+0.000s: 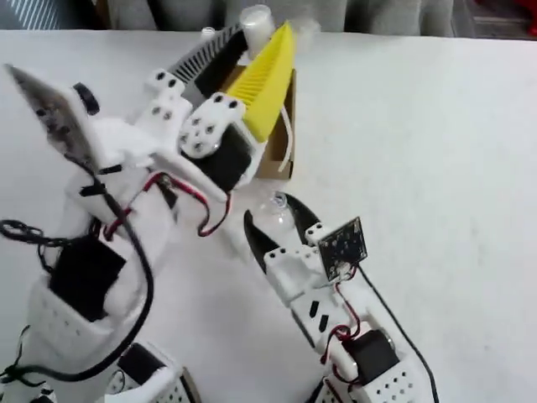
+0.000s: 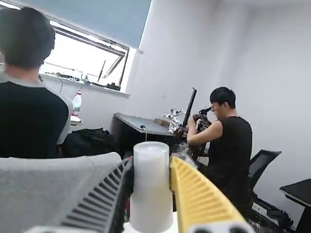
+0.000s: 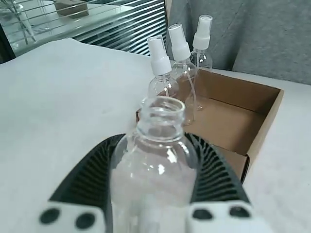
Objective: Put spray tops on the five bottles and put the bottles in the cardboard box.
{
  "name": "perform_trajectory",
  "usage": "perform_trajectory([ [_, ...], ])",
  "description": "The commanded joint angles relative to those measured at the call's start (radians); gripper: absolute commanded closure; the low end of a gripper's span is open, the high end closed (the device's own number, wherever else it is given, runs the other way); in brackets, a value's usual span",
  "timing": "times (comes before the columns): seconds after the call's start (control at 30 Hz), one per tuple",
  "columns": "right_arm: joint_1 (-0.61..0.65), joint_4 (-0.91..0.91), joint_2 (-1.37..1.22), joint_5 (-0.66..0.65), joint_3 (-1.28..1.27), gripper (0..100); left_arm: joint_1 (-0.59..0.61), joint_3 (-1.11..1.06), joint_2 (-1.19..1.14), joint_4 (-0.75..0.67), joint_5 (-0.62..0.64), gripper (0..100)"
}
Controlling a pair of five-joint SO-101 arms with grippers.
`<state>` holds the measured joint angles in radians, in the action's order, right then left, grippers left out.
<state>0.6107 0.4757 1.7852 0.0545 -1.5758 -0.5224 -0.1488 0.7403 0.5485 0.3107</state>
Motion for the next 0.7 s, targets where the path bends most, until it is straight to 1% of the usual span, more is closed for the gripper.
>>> perform_trajectory([
  [0.0, 0.005, -0.022, 0.004, -0.009, 0.011, 98.1, -0.01, -0.055, -0.005, -0.031, 0.006, 92],
  [0.17, 0.002, -0.022, 0.004, -0.009, 0.011, 98.1, -0.008, -0.176, 0.005, -0.11, 0.014, 92],
  [0.4, 0.001, -0.022, 0.004, -0.009, 0.011, 98.1, -0.008, -0.362, 0.12, -0.229, 0.009, 92],
  [0.6, 0.001, -0.022, 0.004, -0.009, 0.009, 98.1, -0.008, -0.399, 0.157, -0.224, 0.008, 92],
  [0.67, 0.001, -0.022, 0.004, -0.009, 0.009, 98.1, 0.015, -0.394, 0.159, -0.224, 0.008, 92],
])
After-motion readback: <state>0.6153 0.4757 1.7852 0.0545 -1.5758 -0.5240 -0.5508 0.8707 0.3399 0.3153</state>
